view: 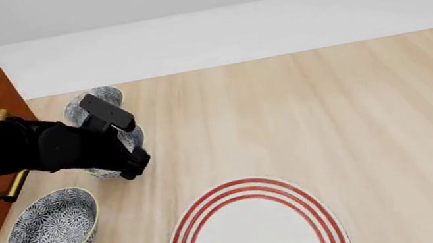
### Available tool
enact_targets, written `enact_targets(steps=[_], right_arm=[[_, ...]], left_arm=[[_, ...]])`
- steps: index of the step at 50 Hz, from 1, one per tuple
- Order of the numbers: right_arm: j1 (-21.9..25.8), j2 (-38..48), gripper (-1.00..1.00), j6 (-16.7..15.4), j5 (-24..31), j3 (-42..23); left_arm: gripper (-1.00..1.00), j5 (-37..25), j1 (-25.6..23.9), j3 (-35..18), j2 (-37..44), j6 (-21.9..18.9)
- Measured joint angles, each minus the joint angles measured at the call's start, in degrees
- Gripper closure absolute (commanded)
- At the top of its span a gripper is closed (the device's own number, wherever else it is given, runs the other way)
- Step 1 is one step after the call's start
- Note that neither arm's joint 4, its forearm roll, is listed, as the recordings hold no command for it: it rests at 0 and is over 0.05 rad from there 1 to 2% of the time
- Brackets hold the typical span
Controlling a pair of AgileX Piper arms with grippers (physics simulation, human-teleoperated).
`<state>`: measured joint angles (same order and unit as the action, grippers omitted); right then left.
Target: Pick up the bowl and put it in the middle on the plate.
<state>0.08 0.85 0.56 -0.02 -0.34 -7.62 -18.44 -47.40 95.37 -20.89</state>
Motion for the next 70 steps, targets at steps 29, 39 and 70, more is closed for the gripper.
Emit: enact_targets(steps=[29,39,70], right_arm=[[0.0,0.24,-1.0,0.04,-0.24,0.01],[0.0,0.23,-1.0,0.02,-0.22,0.0],[0.0,0.29,-1.0,0.03,-0.24,-0.04]], left_arm=[[-1.0,0.74,-0.29,0.18,3.65,-0.42],[-1.0,0.86,-0.51,0.29,4.75,-0.26],[1.0,-0.71,0.15,0.07,2.95,-1.61]])
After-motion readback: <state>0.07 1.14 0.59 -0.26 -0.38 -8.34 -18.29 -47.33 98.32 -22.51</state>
